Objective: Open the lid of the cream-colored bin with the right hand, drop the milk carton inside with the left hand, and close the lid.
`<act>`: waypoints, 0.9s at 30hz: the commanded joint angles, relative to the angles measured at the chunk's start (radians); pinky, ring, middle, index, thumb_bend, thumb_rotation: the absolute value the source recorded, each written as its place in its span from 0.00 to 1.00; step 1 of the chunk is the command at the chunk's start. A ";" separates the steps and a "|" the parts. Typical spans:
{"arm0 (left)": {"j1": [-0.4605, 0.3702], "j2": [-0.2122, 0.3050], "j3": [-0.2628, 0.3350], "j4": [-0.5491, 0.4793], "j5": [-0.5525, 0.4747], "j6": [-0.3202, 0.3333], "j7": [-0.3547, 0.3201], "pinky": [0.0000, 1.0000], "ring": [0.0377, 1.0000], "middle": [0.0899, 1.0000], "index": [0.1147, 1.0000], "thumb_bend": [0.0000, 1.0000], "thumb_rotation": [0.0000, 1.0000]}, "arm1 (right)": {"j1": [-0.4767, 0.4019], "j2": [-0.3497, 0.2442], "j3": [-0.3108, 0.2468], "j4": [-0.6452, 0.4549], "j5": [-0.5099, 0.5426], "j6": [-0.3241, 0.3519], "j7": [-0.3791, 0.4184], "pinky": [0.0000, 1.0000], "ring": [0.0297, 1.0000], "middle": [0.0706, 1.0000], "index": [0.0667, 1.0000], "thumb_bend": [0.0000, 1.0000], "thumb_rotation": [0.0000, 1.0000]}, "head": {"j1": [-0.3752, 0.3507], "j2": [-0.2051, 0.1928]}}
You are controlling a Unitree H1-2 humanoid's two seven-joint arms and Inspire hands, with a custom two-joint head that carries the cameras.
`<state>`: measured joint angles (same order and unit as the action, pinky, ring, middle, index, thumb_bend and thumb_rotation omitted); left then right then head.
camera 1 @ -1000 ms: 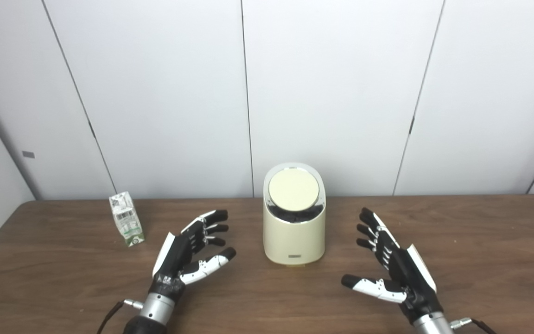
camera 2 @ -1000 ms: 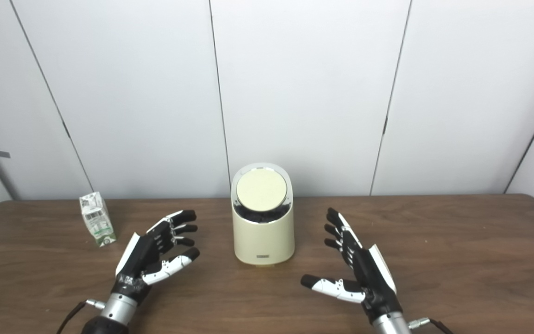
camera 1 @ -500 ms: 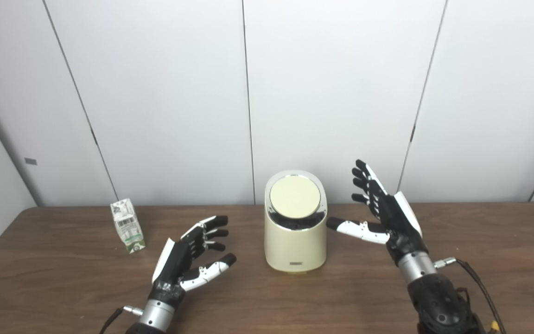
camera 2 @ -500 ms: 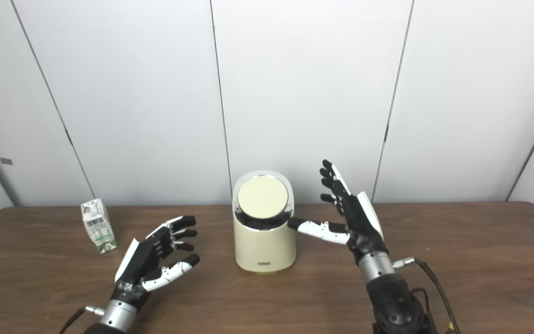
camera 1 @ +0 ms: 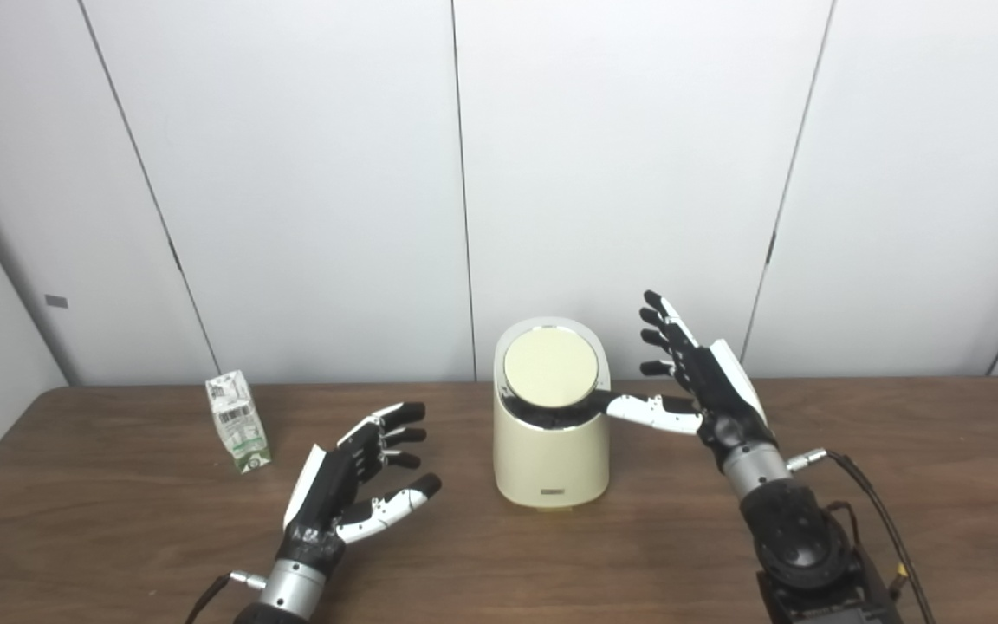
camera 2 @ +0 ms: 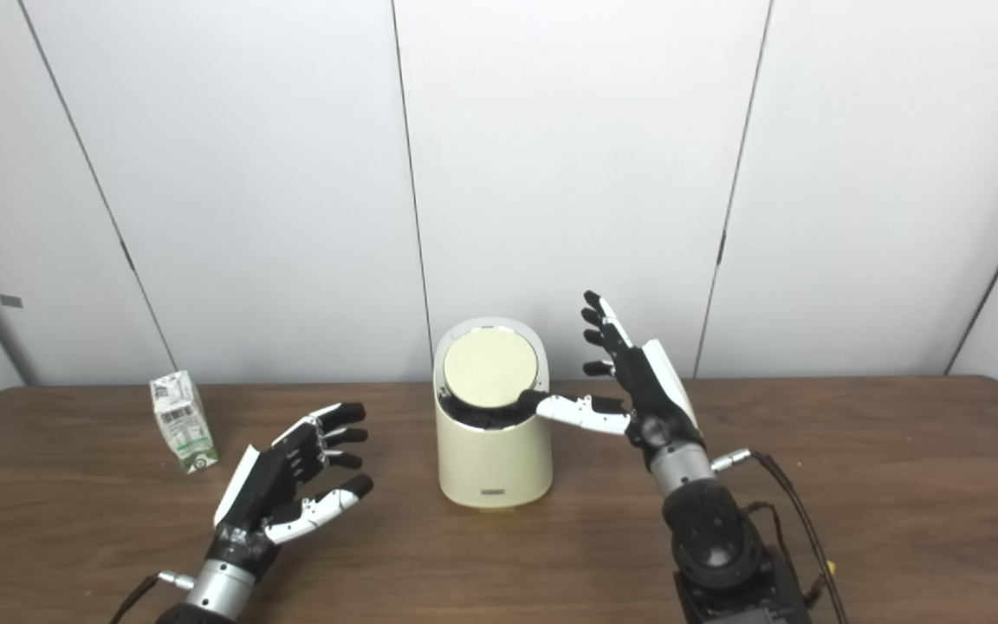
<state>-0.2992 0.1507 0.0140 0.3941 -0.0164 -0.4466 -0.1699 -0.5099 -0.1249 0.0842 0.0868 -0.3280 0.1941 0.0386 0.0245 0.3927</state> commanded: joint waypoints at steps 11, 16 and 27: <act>0.075 -0.015 -0.008 0.106 -0.020 -0.009 -0.004 0.66 0.77 0.82 0.81 0.67 0.21 | -0.125 -0.014 0.022 0.070 -0.056 0.014 -0.021 0.83 0.96 1.00 0.98 0.85 0.41 | 0.006 0.009; 0.076 -0.019 -0.010 0.099 -0.006 -0.002 0.007 0.66 0.77 0.82 0.80 0.67 0.21 | -0.146 -0.012 0.042 0.078 -0.086 0.041 -0.021 0.83 0.96 1.00 0.98 0.85 0.41 | 0.006 0.013; 0.074 -0.024 -0.018 0.092 0.008 0.010 0.011 0.66 0.77 0.82 0.81 0.67 0.23 | -0.185 -0.006 0.060 0.098 -0.111 0.066 -0.022 0.81 0.95 0.99 0.97 0.85 0.41 | 0.016 0.016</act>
<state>-0.3084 0.1453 0.0078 0.4077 -0.0135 -0.4392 -0.1708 -0.6225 -0.1288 0.1444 0.2087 -0.4322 0.2677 0.0349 0.0399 0.4080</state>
